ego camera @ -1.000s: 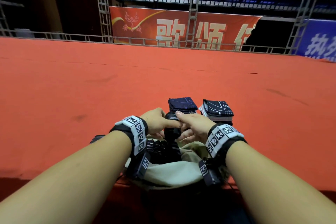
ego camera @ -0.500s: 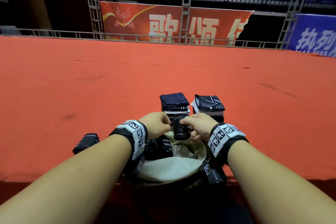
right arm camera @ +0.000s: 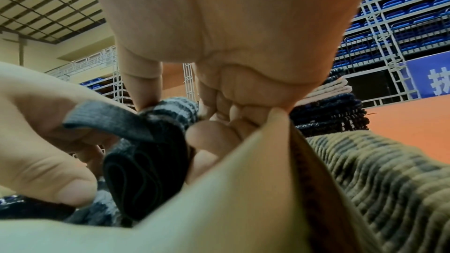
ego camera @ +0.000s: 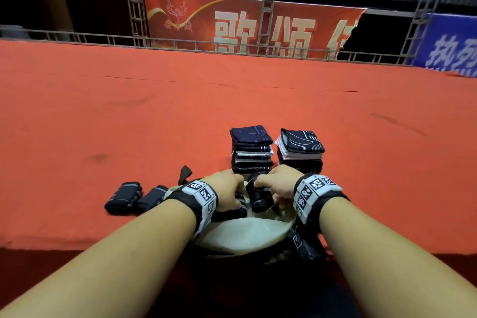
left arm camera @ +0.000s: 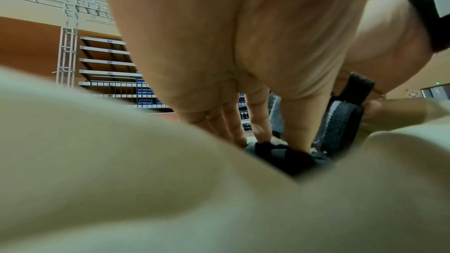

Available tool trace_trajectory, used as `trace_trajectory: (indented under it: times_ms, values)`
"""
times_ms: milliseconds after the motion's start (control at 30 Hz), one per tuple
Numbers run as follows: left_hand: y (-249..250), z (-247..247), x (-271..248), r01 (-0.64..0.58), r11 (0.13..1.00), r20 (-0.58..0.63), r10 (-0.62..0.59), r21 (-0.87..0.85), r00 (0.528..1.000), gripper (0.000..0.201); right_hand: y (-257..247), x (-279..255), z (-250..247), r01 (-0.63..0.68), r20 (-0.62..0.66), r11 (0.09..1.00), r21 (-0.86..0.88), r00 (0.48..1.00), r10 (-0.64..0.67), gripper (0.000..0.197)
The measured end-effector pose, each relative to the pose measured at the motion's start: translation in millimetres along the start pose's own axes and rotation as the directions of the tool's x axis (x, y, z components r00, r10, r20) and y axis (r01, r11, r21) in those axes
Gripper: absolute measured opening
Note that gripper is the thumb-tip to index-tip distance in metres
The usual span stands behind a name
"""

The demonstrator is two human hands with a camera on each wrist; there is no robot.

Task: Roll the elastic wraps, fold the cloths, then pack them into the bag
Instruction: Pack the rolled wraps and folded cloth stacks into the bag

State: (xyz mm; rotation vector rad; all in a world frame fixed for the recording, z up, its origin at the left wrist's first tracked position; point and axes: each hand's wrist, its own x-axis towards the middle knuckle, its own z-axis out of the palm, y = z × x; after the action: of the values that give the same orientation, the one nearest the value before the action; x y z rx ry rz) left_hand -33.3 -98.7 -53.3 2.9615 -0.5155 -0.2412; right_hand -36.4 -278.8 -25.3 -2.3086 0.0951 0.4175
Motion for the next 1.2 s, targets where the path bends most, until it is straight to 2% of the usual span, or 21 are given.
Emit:
trace_trajectory:
  times_ms: [133, 300, 500, 700, 833, 1000, 1200]
  values:
    - [-4.2, -3.5, -2.2, -0.006, 1.000, 0.022, 0.006, -0.005, 1.000, 0.037, -4.7, 4.0, 7.0, -0.014, 0.036, 0.998, -0.068, 0.999, 0.016, 0.033]
    - [-10.7, -2.9, -4.4, -0.002, 1.000, 0.028, 0.002, -0.020, 1.000, 0.037, -12.5, 8.5, 15.4, -0.002, 0.086, 0.991, -0.131, 0.996, 0.013, 0.024]
    - [-16.1, -2.4, -6.3, -0.001, 0.999, 0.033, 0.003, -0.040, 0.999, 0.040, -22.7, 11.7, 13.8, -0.092, 0.088, 0.975, -0.204, 0.990, 0.112, 0.025]
    - [-22.6, -2.7, -4.9, 0.000, 0.997, 0.046, 0.004, -0.078, 0.999, 0.039, -32.5, 11.1, 14.8, -0.093, 0.090, 0.917, -0.388, 0.986, 0.138, 0.027]
    - [-23.5, -2.8, -3.6, -0.006, 0.996, 0.045, 0.010, -0.085, 0.999, 0.040, -30.0, 16.0, 27.7, -0.108, 0.102, 0.903, -0.416, 0.981, 0.164, 0.028]
    - [-27.3, -1.4, -1.2, -0.001, 0.993, 0.049, 0.007, -0.118, 0.999, 0.041, -33.6, 24.9, 30.5, -0.144, 0.046, 0.943, -0.299, 0.985, 0.165, 0.023]
    - [-27.0, 1.7, 1.8, -0.008, 0.991, 0.046, 0.015, -0.133, 0.999, 0.040, -29.8, 26.7, 33.5, -0.115, 0.149, 0.947, -0.301, 0.975, 0.166, 0.021]
